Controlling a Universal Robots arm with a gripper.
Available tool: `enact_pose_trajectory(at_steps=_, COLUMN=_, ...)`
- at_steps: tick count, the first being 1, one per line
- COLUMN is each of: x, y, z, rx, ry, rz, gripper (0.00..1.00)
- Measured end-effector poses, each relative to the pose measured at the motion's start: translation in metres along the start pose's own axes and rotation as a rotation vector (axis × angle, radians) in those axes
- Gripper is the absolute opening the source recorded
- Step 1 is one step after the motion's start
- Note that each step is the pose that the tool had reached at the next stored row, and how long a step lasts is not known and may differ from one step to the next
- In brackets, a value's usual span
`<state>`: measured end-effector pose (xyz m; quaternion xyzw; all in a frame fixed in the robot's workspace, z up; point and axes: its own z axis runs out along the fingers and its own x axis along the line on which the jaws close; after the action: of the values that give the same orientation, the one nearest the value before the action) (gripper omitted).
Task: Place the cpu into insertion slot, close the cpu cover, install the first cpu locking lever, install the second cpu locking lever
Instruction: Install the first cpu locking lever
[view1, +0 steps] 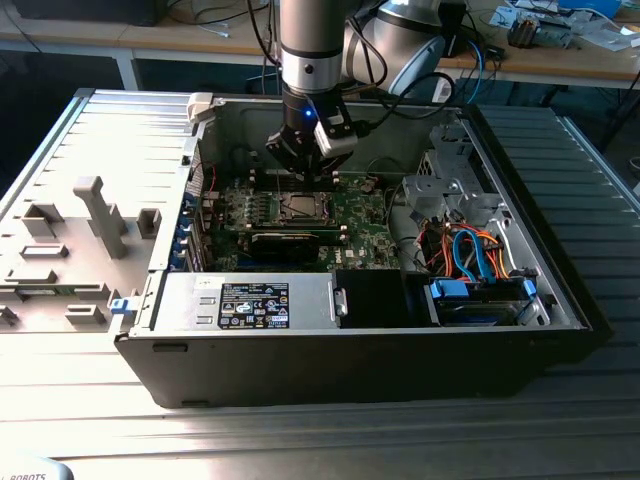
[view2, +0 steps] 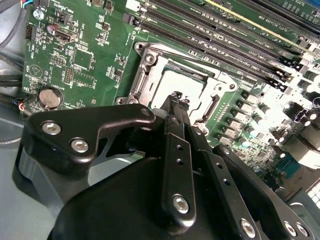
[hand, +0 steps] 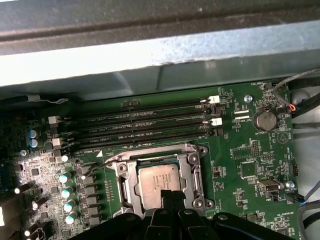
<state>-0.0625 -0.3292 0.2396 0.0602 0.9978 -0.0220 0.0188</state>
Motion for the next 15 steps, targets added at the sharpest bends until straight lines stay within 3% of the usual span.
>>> enact_pose_trajectory(at_steps=15, x=0.0000, y=0.0000, z=0.0000, rx=-0.0018, ry=-0.0019, rz=-0.046, gripper=0.11)
